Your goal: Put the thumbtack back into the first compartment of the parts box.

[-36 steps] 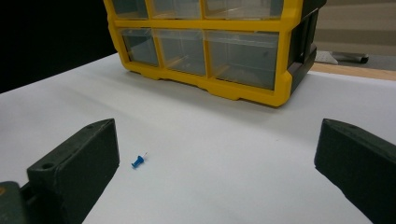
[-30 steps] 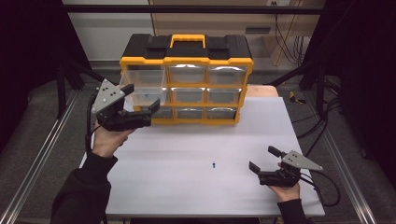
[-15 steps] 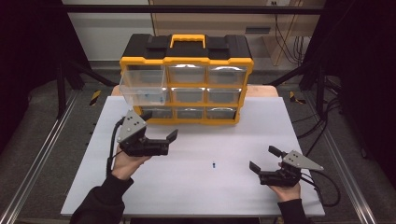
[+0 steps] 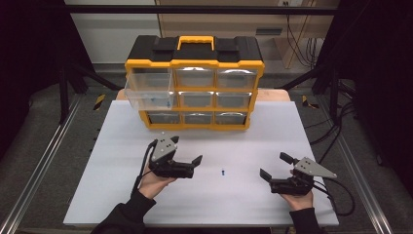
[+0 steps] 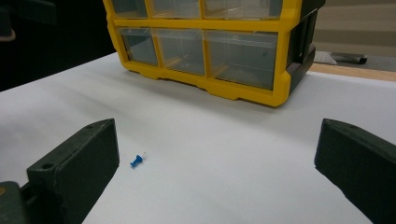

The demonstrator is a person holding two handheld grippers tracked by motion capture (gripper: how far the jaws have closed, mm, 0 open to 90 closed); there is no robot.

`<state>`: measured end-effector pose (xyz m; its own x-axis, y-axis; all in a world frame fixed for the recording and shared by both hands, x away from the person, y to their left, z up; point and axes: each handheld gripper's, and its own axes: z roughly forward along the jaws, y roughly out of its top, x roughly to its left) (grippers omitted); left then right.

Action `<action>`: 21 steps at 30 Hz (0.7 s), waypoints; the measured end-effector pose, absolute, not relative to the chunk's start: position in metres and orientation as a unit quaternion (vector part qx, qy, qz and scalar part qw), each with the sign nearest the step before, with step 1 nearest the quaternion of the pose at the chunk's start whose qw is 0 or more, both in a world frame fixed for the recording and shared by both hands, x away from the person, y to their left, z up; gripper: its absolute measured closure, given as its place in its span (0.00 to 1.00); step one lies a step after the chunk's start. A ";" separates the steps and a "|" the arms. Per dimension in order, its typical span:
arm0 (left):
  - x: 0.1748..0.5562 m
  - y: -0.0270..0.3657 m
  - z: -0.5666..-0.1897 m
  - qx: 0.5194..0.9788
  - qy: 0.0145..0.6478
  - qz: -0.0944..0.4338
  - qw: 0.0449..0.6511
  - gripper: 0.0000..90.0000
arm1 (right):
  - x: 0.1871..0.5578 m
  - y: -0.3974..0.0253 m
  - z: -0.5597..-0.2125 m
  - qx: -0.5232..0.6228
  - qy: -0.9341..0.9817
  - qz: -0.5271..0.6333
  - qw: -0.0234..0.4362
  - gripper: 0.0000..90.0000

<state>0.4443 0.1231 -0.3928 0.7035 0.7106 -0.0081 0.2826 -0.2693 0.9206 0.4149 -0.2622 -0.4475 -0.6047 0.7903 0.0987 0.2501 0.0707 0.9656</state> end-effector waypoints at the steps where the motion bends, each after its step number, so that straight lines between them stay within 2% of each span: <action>1: 0.447 0.117 -0.402 0.777 0.324 0.199 0.502 0.02 | 0.415 -0.262 -0.447 0.375 0.691 0.570 0.238 0.01; 21: 0.462 0.067 -0.449 0.810 0.339 0.159 0.451 0.04 | 0.415 -0.262 -0.447 0.376 0.691 0.569 0.238 0.01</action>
